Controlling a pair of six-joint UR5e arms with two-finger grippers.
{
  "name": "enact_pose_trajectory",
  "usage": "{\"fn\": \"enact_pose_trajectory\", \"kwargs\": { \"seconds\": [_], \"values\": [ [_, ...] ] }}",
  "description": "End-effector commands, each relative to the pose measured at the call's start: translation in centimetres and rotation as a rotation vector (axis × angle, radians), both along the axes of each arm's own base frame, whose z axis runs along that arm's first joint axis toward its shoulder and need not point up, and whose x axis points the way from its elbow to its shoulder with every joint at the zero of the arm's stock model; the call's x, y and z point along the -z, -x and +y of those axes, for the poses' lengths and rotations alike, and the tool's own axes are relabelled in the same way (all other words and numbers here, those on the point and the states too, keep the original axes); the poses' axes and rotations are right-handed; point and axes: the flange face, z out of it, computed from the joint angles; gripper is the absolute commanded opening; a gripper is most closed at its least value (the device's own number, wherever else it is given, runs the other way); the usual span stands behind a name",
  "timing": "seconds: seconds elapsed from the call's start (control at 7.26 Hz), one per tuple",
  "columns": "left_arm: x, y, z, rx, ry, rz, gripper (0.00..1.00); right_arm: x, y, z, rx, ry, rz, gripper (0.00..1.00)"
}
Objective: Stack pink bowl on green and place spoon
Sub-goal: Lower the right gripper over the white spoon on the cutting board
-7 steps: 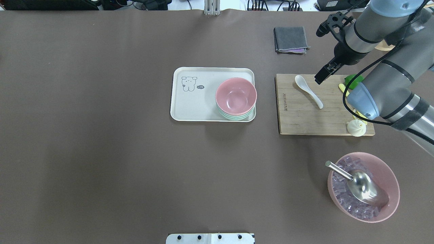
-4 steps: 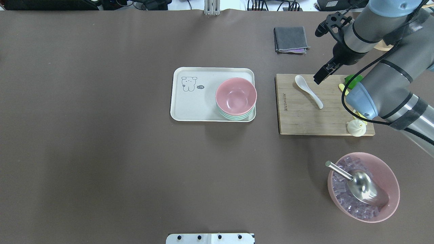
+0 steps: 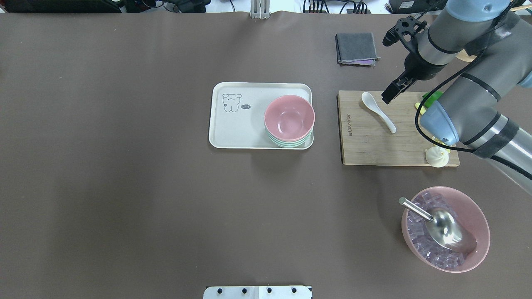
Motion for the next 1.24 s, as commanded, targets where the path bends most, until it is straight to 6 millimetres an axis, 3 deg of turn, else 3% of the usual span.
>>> {"fn": "enact_pose_trajectory", "kwargs": {
  "seconds": [0.0, 1.1],
  "values": [
    [-0.01, 0.0, 0.0, 0.0, 0.0, 0.0, 0.99, 0.24, 0.46, -0.43, 0.002, 0.001, 0.001, 0.99],
    [-0.01, 0.0, 0.0, 0.001, 0.001, 0.0, 0.99, 1.01, 1.09, -0.47, 0.006, -0.005, -0.006, 0.99]
  ]
}}
